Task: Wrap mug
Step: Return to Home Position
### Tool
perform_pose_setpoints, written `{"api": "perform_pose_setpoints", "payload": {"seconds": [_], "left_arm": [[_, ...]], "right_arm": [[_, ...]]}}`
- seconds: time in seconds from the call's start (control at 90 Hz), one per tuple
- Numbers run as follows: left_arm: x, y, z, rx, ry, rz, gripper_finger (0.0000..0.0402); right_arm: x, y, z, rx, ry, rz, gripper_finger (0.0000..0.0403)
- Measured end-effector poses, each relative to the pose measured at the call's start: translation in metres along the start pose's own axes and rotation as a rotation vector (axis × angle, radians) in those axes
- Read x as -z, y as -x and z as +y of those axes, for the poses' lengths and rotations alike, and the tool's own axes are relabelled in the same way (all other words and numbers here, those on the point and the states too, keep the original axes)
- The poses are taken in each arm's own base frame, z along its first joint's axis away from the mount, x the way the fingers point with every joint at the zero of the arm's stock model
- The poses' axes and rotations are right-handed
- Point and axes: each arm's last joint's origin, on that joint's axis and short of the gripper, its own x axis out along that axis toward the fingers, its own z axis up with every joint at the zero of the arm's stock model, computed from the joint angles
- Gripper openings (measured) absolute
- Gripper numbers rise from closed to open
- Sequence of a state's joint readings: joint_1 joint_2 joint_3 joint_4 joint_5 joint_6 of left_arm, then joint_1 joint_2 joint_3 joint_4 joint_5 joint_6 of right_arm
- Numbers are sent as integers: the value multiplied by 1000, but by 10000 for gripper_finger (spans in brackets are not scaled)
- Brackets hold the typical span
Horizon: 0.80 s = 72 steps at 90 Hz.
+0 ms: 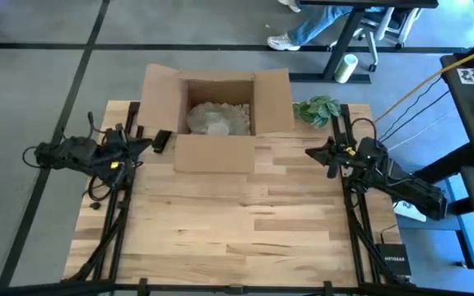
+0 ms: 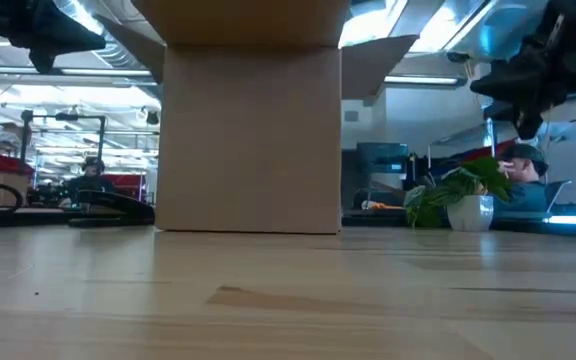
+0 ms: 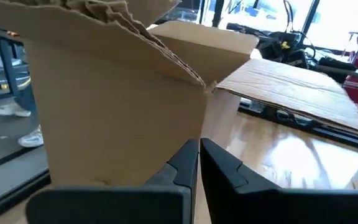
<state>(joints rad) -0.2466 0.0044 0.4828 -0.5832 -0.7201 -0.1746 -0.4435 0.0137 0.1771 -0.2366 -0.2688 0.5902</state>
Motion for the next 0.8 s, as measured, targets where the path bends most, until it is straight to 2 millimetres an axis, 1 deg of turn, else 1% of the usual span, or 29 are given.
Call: {"api": "perform_pose_setpoints", "payload": {"seconds": [0.2, 0.278, 0.356, 0.511, 0.611, 0.8], "left_arm": [[0, 0, 0, -10, 0, -2, 0], [2, -1, -2, 25, 20, 2, 0], [11, -8, -9, 86, 44, -7, 0], [35, -26, -26, 218, 47, -95, 0], [48, -33, -30, 234, 65, -125, 0], [61, -38, -34, 283, 79, -165, 0]], "right_arm": [[0, 0, 0, -3, -10, 3, 0], [0, 0, 0, -4, -32, 2, 0], [0, 0, 0, -4, -56, 2, 0], [-1, 0, 1, -9, -85, -6, 0], [-2, 0, 2, -21, -85, -22, 0], [-5, 0, 3, -38, -86, -42, 0]]}}
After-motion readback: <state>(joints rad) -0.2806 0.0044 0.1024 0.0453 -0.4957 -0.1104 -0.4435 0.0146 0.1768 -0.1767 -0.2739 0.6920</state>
